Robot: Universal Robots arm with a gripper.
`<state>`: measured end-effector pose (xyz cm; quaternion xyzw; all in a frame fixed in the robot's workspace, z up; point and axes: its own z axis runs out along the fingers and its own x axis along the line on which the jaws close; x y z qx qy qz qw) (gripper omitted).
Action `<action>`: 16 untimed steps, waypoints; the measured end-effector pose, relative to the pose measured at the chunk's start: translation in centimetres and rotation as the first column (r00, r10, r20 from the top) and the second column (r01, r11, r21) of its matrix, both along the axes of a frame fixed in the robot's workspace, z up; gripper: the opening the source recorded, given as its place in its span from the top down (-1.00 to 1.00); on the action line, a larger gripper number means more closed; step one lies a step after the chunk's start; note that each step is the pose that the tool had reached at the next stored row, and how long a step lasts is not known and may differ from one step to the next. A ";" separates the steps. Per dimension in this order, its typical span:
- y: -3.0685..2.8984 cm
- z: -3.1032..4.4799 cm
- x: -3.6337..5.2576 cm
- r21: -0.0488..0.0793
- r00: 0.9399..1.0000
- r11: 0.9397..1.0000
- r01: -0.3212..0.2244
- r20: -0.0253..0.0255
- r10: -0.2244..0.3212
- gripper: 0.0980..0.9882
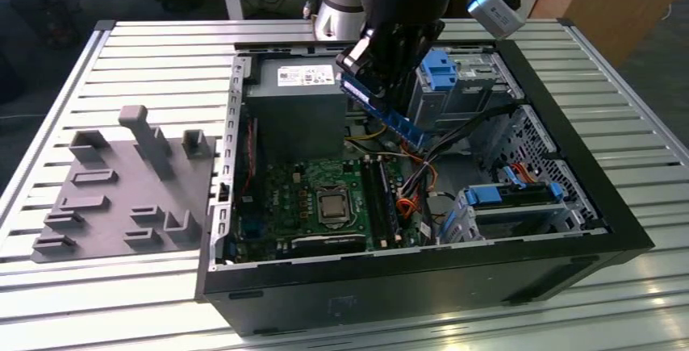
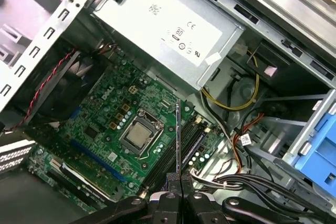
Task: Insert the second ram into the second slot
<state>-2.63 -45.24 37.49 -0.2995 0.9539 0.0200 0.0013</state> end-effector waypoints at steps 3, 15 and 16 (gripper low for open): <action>0.00 -0.01 0.00 0.000 1.000 1.000 0.028 0.000 -0.028 0.96; 0.00 -0.04 0.00 0.000 0.990 0.990 0.138 0.000 -0.138 0.96; 0.00 -0.05 0.00 0.000 0.989 0.989 0.147 0.000 -0.147 0.96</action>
